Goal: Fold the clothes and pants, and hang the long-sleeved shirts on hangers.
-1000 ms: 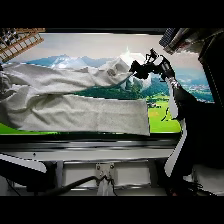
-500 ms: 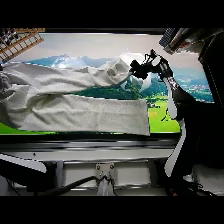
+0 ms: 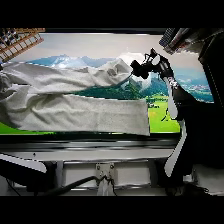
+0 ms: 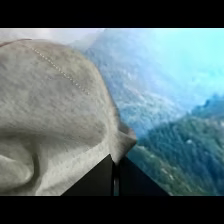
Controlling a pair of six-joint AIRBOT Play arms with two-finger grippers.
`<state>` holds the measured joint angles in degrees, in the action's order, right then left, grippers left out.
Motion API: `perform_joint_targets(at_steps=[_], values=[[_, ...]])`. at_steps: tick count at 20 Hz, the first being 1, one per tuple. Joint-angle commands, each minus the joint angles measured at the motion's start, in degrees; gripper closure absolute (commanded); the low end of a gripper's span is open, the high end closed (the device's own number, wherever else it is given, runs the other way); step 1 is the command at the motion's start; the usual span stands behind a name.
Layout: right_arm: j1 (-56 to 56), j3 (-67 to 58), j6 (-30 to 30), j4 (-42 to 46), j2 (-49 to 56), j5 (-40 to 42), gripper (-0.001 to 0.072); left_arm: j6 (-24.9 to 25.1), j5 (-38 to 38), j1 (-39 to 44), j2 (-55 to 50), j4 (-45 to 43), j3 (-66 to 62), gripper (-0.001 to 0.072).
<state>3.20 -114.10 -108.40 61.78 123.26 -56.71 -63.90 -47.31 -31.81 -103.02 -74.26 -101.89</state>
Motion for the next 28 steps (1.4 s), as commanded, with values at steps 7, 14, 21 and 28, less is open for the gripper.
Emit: perform_joint_targets(at_steps=[7,14,21,28], values=[[-0.9,0.2,6.2,28.3,-7.6,-22.1,0.0673,0.0,10.2,0.0,0.0,5.2,-0.1,0.0676],[0.1,0.2,13.4,31.5,-15.1,-29.6,0.0672,0.0,18.4,0.0,0.0,11.8,-0.1,0.0676],[0.1,0.2,16.1,31.2,-25.7,-42.4,0.0671,0.0,17.4,0.0,1.2,11.8,-0.1,0.0675],[0.1,5.1,16.1,23.9,-37.8,-48.7,0.0671,0.0,14.7,-0.1,2.6,11.8,-0.1,0.0676]])
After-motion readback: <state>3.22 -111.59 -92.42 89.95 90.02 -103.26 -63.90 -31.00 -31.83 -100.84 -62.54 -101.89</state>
